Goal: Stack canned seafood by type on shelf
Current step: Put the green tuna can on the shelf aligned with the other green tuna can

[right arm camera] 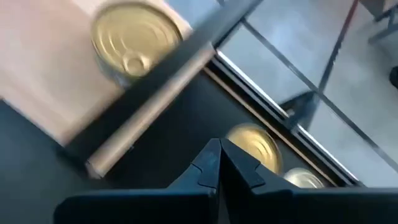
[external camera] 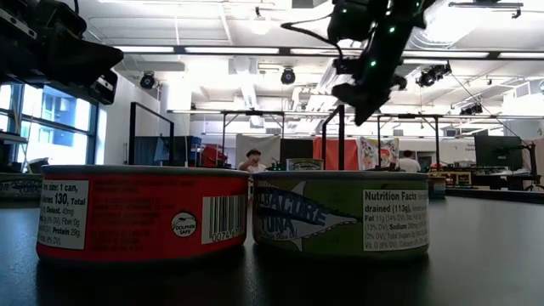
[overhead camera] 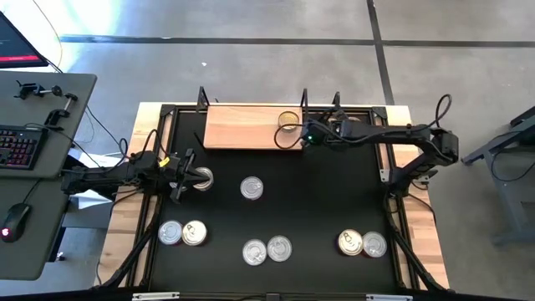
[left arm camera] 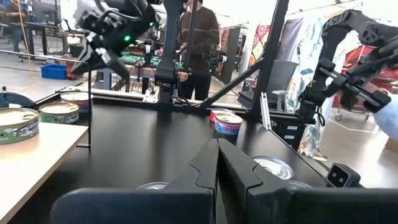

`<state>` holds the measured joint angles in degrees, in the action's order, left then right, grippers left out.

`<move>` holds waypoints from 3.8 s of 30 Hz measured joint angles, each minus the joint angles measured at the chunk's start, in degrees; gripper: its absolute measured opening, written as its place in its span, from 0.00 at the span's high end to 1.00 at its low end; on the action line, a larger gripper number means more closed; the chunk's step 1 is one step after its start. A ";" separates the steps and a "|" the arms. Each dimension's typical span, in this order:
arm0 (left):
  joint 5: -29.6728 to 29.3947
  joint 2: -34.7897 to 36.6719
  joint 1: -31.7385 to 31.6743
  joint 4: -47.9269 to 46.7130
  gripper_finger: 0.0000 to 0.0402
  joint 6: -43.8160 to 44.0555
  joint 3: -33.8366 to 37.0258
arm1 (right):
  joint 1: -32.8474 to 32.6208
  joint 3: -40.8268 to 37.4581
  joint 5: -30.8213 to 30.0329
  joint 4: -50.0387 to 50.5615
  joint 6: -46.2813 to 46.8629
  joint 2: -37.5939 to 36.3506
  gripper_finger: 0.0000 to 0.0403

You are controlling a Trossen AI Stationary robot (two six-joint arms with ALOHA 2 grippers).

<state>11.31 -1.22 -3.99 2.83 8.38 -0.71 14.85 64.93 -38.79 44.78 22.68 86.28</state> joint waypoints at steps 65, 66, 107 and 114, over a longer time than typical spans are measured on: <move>0.00 0.01 0.01 0.48 1.00 -1.53 0.00 | 25.00 -30.03 15.49 -40.09 -9.05 -4.20 0.99; 0.00 0.00 0.00 0.48 1.00 -1.53 0.00 | 25.85 -30.03 16.28 -40.03 -8.38 -3.36 0.99; 0.00 0.00 0.02 0.51 1.00 -1.05 0.00 | -30.29 -30.39 3.95 -52.79 13.84 2.03 1.00; 0.00 -0.01 0.02 0.46 1.00 -1.05 0.00 | -30.39 -30.22 8.44 -56.50 2.36 -1.66 0.92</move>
<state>11.31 -1.23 -3.97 3.29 7.33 -0.71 -15.54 34.71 -30.35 -11.72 25.04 84.62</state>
